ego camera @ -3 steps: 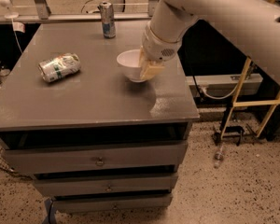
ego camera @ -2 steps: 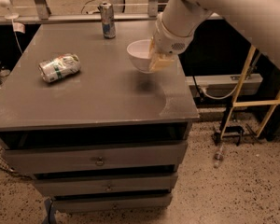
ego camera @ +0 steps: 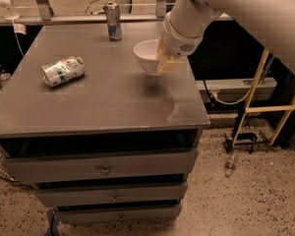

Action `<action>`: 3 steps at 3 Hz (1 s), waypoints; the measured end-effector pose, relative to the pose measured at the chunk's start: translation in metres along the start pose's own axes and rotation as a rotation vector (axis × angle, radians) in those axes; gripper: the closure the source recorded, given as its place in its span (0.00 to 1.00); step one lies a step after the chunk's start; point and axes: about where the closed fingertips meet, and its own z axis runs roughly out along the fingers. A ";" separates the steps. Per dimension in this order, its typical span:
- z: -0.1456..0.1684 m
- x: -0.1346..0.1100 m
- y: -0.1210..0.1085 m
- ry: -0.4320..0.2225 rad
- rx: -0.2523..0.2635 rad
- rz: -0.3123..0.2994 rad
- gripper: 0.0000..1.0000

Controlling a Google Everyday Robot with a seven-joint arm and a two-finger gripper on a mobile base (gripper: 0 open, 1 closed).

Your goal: Move white bowl near redbull can

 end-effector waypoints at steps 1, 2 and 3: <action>0.016 0.018 -0.044 0.060 0.027 -0.087 1.00; 0.029 0.031 -0.084 0.081 0.062 -0.131 1.00; 0.043 0.039 -0.118 0.085 0.107 -0.135 1.00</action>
Offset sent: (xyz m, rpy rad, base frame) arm 0.1481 -0.0042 0.0069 -0.1231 -0.1815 0.1010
